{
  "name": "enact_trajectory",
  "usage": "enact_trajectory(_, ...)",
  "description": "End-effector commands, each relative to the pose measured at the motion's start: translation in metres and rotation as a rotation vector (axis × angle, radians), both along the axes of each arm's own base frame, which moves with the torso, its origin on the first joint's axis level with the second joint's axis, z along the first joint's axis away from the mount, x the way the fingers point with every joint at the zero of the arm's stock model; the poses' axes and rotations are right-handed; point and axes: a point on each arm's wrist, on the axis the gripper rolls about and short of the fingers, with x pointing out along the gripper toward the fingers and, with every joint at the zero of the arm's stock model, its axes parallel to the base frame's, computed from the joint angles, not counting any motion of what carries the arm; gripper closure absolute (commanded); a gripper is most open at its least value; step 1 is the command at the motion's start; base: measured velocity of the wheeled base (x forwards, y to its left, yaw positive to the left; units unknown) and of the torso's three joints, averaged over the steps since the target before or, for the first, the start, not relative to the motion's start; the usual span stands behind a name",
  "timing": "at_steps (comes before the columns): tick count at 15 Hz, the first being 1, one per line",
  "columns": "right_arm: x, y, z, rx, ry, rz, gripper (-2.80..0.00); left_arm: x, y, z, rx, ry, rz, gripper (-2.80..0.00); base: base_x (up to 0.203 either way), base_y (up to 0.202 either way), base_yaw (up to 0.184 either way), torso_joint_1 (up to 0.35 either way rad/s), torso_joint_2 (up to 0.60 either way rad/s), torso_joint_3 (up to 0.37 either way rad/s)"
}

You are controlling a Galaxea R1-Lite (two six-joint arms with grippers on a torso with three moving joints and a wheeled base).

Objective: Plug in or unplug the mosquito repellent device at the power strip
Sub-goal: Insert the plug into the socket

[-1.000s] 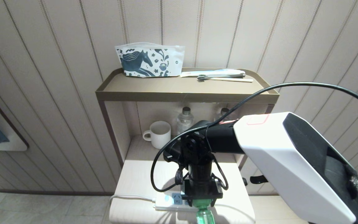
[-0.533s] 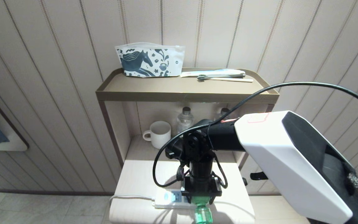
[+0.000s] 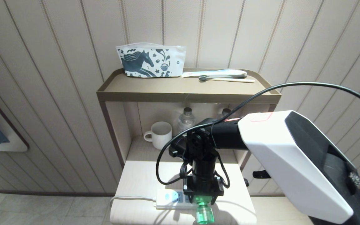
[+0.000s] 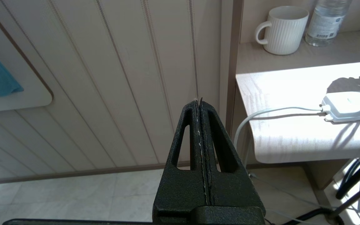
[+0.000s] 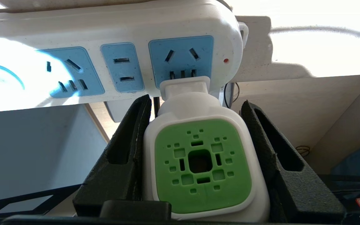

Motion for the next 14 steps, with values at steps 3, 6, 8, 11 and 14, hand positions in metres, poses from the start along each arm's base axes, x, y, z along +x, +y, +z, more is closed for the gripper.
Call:
enact_trajectory(3,0.001,0.001,-0.011,-0.025,0.010,0.009,0.00,0.000,0.000,0.000,0.002,0.001,0.000,0.00,0.000,0.000,0.000,0.000,0.00,0.000)
enact_trajectory(6,0.003,0.000,-0.016,-0.040,0.027,0.006,0.00,0.000,0.000,0.000,0.002,0.001,0.000,0.00,0.000,0.000,0.000,0.000,0.00,0.000)
enact_trajectory(8,0.004,0.001,-0.018,-0.032,0.019,0.006,0.00,0.000,0.000,0.000,0.002,0.007,0.000,0.00,0.000,0.000,0.000,0.000,0.00,0.000)
enact_trajectory(11,0.007,0.002,-0.019,-0.022,0.003,0.003,0.00,0.000,0.000,0.000,0.002,0.008,0.000,0.00,0.000,0.000,0.000,0.000,0.00,0.000)
enact_trajectory(14,0.007,0.002,-0.027,-0.046,0.024,0.000,0.00,0.000,0.000,0.000,0.002,0.008,0.000,0.00,0.000,0.000,0.000,0.000,0.00,0.000)
